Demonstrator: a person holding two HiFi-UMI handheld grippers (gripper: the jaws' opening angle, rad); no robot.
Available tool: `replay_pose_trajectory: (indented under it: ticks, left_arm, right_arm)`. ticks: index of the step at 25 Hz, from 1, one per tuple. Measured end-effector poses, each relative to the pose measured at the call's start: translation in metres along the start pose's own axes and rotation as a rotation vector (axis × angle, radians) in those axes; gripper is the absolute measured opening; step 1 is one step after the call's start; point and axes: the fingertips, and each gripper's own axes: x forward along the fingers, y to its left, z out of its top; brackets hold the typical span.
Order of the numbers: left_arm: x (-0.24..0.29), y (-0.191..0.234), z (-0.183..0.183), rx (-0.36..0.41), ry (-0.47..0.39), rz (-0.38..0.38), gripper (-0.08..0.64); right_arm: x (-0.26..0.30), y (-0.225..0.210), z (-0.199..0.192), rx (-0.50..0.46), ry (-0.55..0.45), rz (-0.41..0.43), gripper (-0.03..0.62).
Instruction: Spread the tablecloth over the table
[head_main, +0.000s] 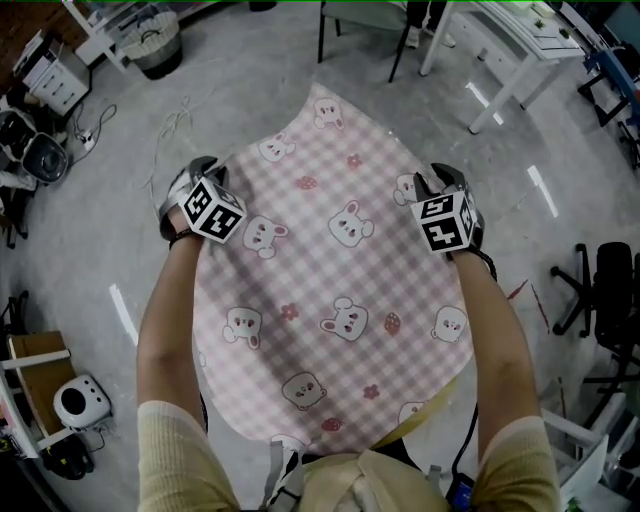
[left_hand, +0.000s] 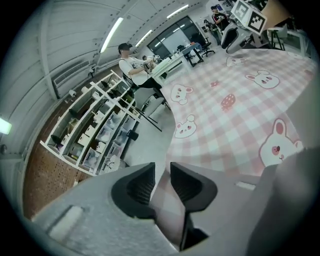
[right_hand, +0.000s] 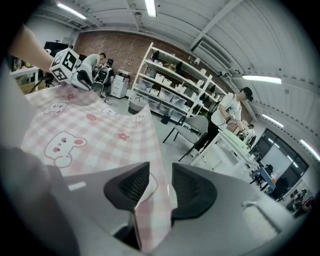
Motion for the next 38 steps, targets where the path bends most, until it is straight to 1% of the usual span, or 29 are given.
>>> replay_pose_trajectory:
  ticks: [4,9,17,21,26,29,31,33,37,38]
  left_arm:
    - [-0.007,0.004,-0.001,-0.074,-0.026,0.032,0.109]
    - [-0.025,0.0,-0.001,-0.104,-0.035,0.039,0.109]
    - [-0.068,-0.011,0.007,-0.179,-0.063,0.035,0.109]
    - [-0.101,-0.024,0.01,-0.236,-0.097,0.029,0.107]
    - [-0.14,-0.051,0.013,-0.28,-0.13,0.027,0.107]
    - [-0.17,-0.062,0.01,-0.321,-0.159,0.032,0.106]
    - [-0.191,-0.071,0.007,-0.354,-0.182,0.033,0.091]
    - [-0.209,-0.081,0.008,-0.385,-0.204,0.033,0.091]
    - [-0.246,-0.099,0.016,-0.418,-0.239,0.042,0.089]
    - [-0.256,-0.103,0.018,-0.43,-0.248,0.043,0.071]
  right_arm:
    - [-0.009,-0.003,-0.005,0.023,-0.003,-0.002,0.166]
    - [-0.022,-0.005,-0.017,0.039,0.012,-0.005,0.172]
    - [-0.063,-0.007,-0.02,0.076,-0.039,-0.013,0.169]
    - [-0.094,-0.006,-0.02,0.092,-0.084,-0.009,0.163]
    - [-0.128,-0.006,-0.028,0.121,-0.115,-0.002,0.163]
    - [-0.156,0.0,-0.031,0.123,-0.141,-0.003,0.161]
    - [-0.177,0.006,-0.033,0.128,-0.154,-0.005,0.16]
    - [-0.195,0.009,-0.039,0.14,-0.158,-0.002,0.16]
    - [-0.228,0.014,-0.05,0.15,-0.183,0.003,0.158]
    - [-0.237,0.015,-0.052,0.149,-0.193,0.001,0.158]
